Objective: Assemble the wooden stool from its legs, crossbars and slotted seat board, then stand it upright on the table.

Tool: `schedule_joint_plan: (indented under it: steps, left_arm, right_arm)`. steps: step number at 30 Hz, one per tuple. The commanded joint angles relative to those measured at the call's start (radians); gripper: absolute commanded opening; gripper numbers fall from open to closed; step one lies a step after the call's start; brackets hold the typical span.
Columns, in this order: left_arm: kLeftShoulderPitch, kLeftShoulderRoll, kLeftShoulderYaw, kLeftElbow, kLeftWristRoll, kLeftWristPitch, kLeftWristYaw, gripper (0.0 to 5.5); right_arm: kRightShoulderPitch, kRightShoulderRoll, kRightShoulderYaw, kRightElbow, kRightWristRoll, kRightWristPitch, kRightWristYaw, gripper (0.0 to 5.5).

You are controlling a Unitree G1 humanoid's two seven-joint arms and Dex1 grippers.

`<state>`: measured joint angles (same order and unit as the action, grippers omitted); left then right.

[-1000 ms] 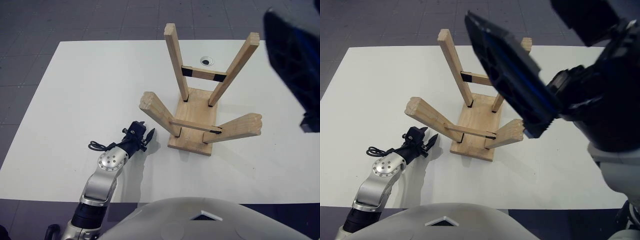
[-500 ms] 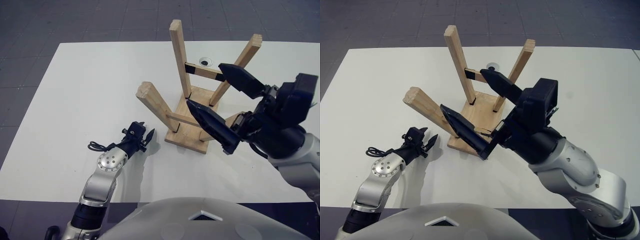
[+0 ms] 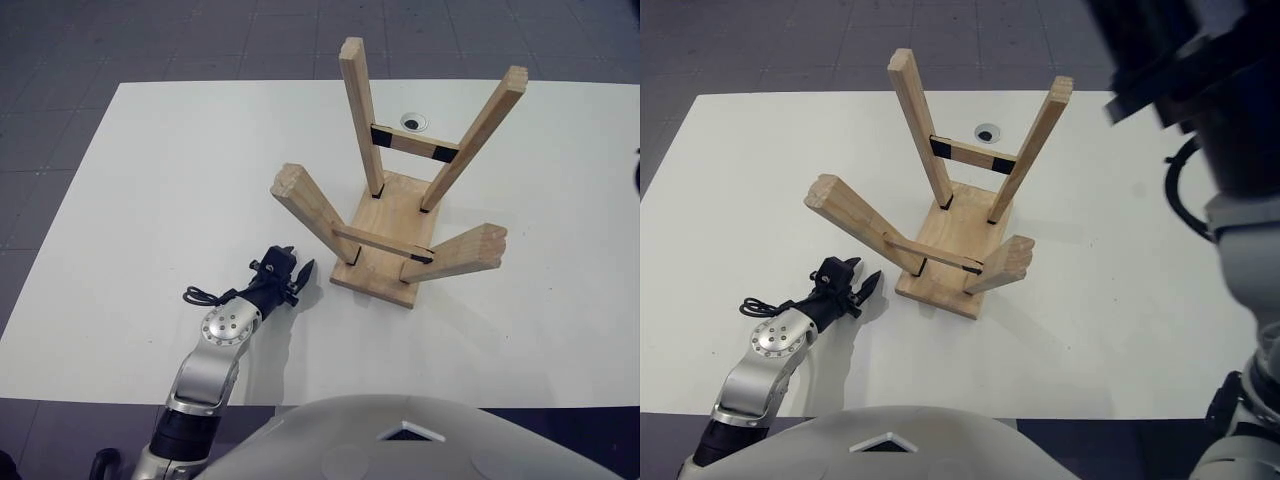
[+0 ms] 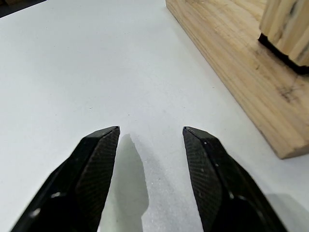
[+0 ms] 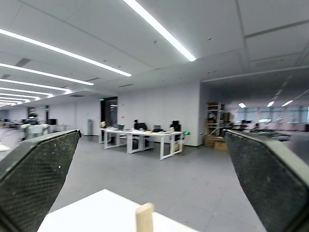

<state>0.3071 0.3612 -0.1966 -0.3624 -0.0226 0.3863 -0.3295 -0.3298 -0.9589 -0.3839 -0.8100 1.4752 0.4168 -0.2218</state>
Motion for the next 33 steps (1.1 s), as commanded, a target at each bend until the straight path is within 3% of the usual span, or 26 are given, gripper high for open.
schedule_joint_plan:
  steps: [1,5,11,15,23,26,33]
  left_arm:
    - [0.032,0.039,0.008,-0.014,0.018,0.0,-0.022,2.44]
    - [0.074,0.107,0.043,-0.023,0.022,-0.009,-0.066,2.44]
    - [0.114,0.197,0.016,-0.074,0.019,-0.018,-0.162,2.44]
    - [0.117,0.205,-0.023,-0.116,-0.011,0.029,-0.216,2.44]
    - [0.099,0.196,-0.047,-0.111,0.008,0.032,-0.205,2.44]
    - [0.096,0.19,-0.066,-0.13,0.007,0.039,-0.205,2.44]
    - [0.105,0.2,-0.073,-0.151,0.001,0.037,-0.211,2.44]
  right_arm:
    - [0.06,-0.029,-0.135,0.124,-0.082,0.031,0.093,5.46]
    - [0.099,-0.004,-0.095,0.344,-0.335,0.004,0.241,5.46]
    - [-0.108,0.154,0.28,0.986,-0.842,-0.14,0.498,5.46]
    - [-0.216,0.31,0.425,1.275,-1.041,-0.235,0.606,5.46]
    - [-0.327,0.499,0.533,1.685,-1.334,-0.494,0.677,5.46]
    - [-0.357,0.523,0.62,1.859,-1.513,-0.649,0.61,5.46]
    - [-0.403,0.55,0.644,2.033,-1.66,-0.762,0.515,5.46]
